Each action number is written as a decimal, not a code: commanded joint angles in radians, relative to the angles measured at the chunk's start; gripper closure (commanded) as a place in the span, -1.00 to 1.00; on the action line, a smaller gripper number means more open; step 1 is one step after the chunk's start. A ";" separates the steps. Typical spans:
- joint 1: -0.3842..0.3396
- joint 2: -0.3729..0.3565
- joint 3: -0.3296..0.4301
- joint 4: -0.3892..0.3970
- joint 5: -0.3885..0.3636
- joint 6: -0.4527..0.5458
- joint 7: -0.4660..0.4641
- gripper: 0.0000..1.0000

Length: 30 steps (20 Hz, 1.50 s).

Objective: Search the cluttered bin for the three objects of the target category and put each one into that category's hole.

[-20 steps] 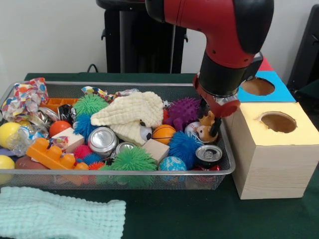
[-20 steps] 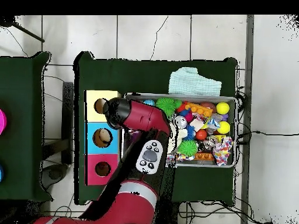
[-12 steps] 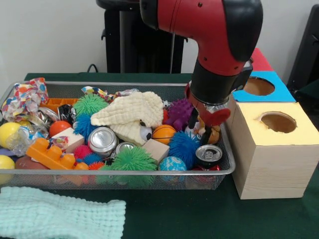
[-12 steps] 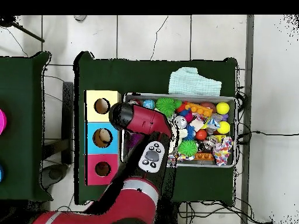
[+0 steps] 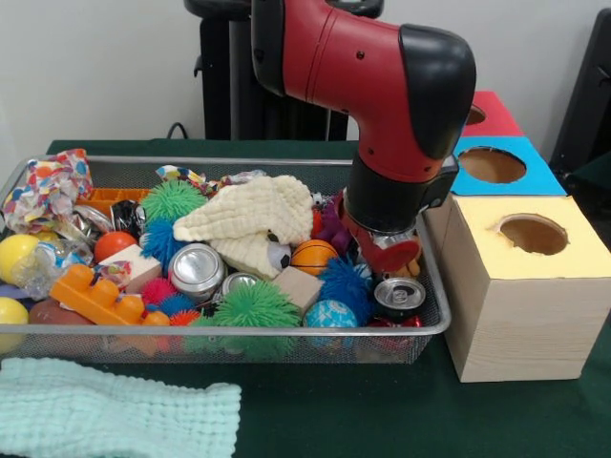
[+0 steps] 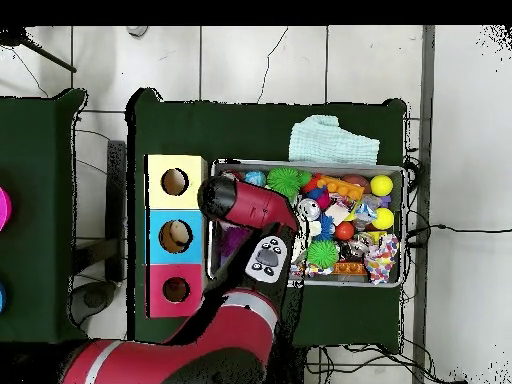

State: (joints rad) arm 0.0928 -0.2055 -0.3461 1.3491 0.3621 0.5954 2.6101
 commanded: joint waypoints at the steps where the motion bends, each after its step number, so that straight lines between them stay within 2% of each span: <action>1: -0.023 0.105 0.103 -0.017 0.038 0.014 0.150 -1.00; 10: 0.043 -0.018 0.049 0.034 0.058 0.167 0.230 -1.00; 19: 0.045 -0.073 0.037 0.080 0.054 0.197 0.211 -1.00; 22: 0.035 -0.065 0.053 0.094 0.058 0.162 0.198 -1.00; 27: 0.010 -0.011 0.087 0.082 0.065 0.078 0.174 -1.00; 30: 0.013 0.007 0.092 0.072 0.073 0.063 0.182 -1.00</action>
State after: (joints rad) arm 0.1344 -0.2620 -0.3623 1.3504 0.3837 0.6629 2.6101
